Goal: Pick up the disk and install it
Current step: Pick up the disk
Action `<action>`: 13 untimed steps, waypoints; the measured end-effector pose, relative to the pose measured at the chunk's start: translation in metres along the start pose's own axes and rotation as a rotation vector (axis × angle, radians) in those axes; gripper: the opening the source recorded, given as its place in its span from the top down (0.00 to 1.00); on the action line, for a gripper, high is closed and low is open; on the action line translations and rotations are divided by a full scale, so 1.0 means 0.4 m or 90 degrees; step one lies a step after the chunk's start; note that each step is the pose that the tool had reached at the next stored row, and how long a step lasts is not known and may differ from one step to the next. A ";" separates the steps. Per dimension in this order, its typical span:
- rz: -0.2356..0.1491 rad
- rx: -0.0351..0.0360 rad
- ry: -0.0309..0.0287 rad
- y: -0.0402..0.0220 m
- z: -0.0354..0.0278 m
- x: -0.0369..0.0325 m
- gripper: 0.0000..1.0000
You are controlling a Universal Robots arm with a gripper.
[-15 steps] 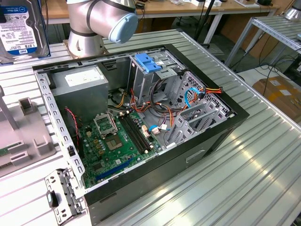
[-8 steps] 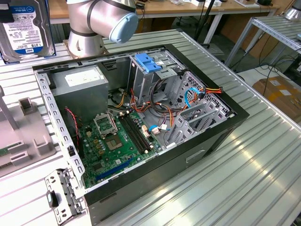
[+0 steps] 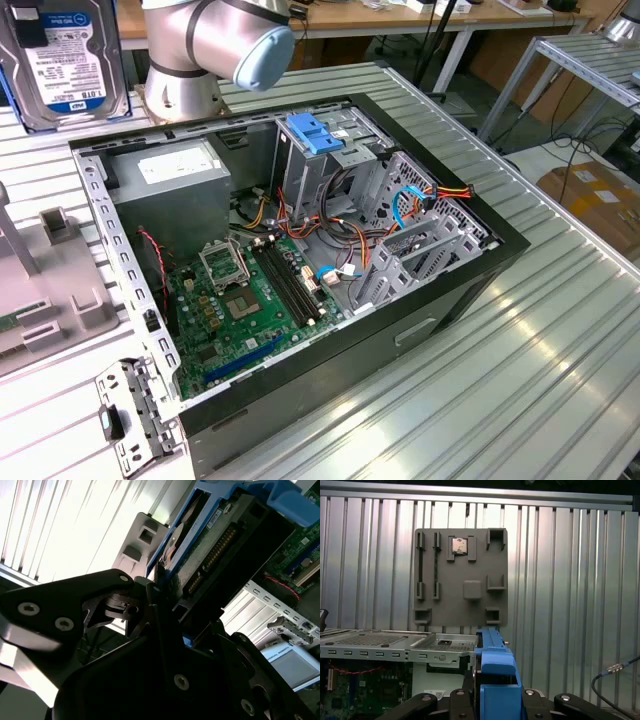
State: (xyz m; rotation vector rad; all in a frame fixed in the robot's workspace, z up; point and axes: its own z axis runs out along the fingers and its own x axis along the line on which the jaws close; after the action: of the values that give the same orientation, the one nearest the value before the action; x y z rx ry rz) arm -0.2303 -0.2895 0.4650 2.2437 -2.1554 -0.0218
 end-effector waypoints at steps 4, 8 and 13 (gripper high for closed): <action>0.000 -0.0004 0.0000 -0.024 -0.001 0.001 0.64; 0.000 -0.0009 0.0000 -0.048 -0.001 0.002 0.64; 0.000 -0.0016 0.0000 -0.078 -0.002 0.006 0.64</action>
State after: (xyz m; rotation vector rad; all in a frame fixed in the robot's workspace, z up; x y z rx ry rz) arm -0.1991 -0.2906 0.4648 2.2423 -2.1541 -0.0245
